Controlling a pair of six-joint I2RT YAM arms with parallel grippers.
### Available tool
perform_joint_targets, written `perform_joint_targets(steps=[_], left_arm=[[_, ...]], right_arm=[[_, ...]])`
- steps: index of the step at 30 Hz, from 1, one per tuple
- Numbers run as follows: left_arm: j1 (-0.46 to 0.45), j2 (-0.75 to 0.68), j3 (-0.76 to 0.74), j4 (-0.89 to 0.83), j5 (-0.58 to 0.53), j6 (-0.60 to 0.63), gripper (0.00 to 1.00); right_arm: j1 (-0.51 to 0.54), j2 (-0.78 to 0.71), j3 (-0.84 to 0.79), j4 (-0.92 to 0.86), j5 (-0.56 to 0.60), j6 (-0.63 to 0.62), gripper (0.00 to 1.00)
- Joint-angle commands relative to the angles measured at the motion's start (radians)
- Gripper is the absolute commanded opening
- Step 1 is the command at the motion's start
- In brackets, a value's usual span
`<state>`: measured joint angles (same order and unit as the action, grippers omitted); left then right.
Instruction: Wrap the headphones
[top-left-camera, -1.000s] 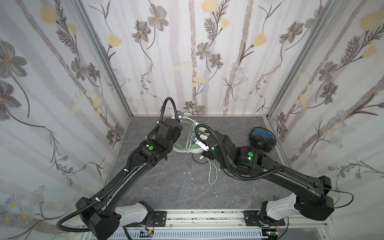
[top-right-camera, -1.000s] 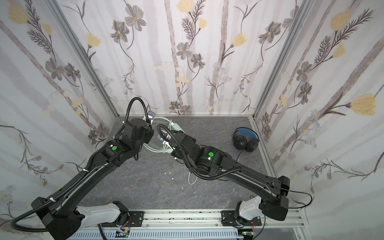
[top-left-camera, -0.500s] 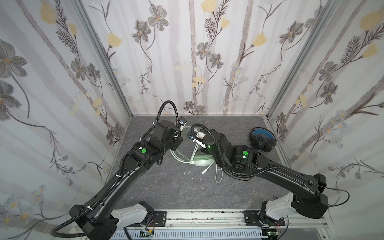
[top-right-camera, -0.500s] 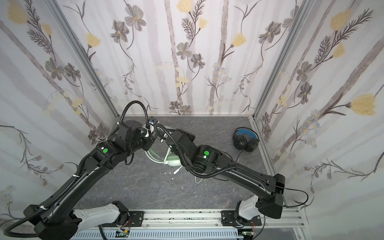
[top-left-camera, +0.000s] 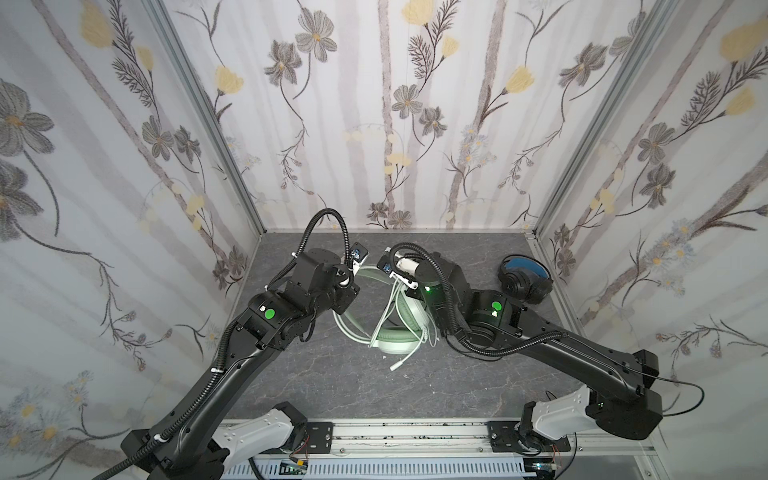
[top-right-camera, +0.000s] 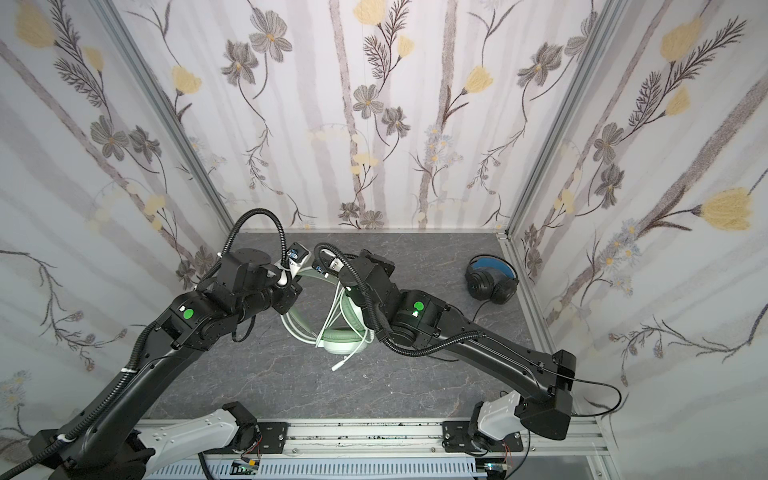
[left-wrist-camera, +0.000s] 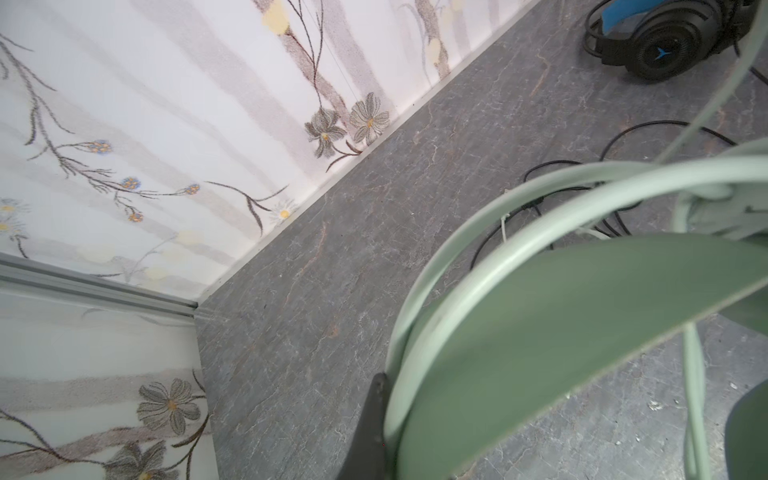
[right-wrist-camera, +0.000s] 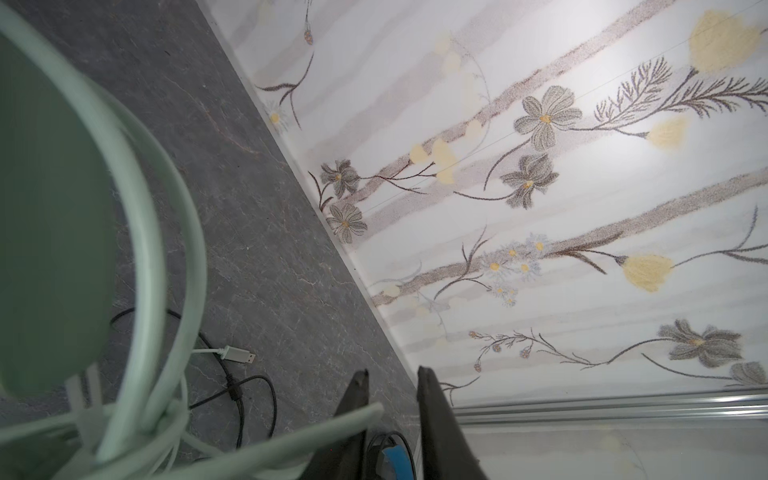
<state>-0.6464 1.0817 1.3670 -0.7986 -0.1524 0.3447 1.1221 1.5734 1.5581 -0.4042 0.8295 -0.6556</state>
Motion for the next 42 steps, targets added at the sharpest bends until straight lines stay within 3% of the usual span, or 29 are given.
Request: perform_joint_targets(steps=[1, 4, 11, 20, 31, 39, 42], left_arm=[[0.001, -0.005, 0.016, 0.013, 0.063, -0.018, 0.0], [0.0, 0.002, 0.03, 0.004, 0.066, -0.029, 0.0], [0.0, -0.006, 0.08, -0.004, 0.155, -0.076, 0.0], [0.001, 0.005, 0.179, -0.022, 0.198, -0.121, 0.0], [0.001, 0.028, 0.254, -0.027, 0.21, -0.163, 0.0], [0.0, 0.089, 0.377, -0.025, 0.246, -0.202, 0.0], [0.001, 0.111, 0.418, -0.022, 0.261, -0.209, 0.0]], right_arm=[[-0.019, -0.023, -0.017, 0.066, -0.06, 0.069, 0.26], [-0.042, -0.041, -0.037, 0.062, -0.089, 0.115, 0.26], [-0.165, -0.11, -0.102, 0.074, -0.285, 0.274, 0.26], [-0.251, -0.161, -0.208, 0.197, -0.474, 0.343, 0.27], [-0.369, -0.388, -0.522, 0.375, -0.85, 0.481, 0.54], [-0.378, -0.44, -0.656, 0.413, -1.052, 0.513, 0.63], [-0.378, -0.425, -0.682, 0.466, -1.07, 0.546, 0.63]])
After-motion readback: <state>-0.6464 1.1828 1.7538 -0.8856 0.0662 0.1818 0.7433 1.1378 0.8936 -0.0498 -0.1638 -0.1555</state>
